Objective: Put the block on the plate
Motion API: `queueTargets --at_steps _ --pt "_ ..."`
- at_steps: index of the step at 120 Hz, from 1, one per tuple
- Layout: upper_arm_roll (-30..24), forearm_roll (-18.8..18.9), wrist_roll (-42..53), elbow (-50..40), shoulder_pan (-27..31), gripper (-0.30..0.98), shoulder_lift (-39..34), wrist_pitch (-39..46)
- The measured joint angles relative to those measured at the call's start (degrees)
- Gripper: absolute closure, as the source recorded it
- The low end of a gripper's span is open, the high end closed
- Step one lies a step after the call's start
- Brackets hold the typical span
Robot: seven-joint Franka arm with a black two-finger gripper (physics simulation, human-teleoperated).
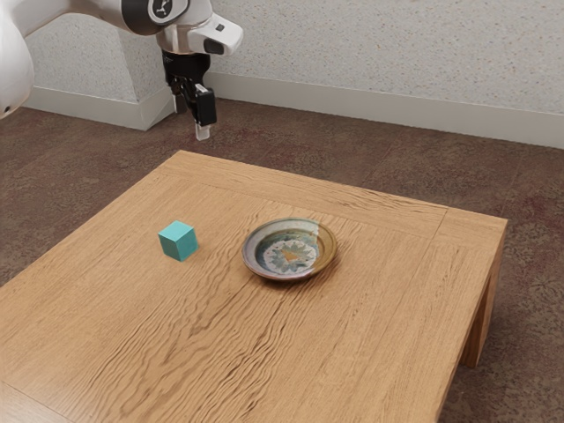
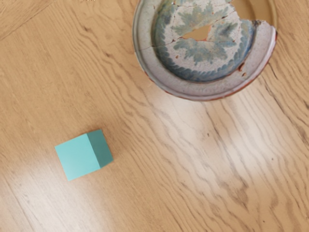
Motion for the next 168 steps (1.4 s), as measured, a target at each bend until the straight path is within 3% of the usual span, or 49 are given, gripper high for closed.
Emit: queueTargets --at_steps 13,49,81,101,168 --pt "0.4 0.4 0.3 -0.5 0.7 0.00 2.8 0.1" --pt "1.9 0.4 1.1 -2.1 10.2 0.00 13.5 3.7" --pt "2.9 -5.9 1.5 -4.1 14.0 0.00 21.7 12.3" --pt "3.8 -9.9 1.8 -6.5 14.4 0.00 23.2 19.2" --pt "5.9 -12.5 2.1 -6.8 14.7 0.01 28.5 29.4"
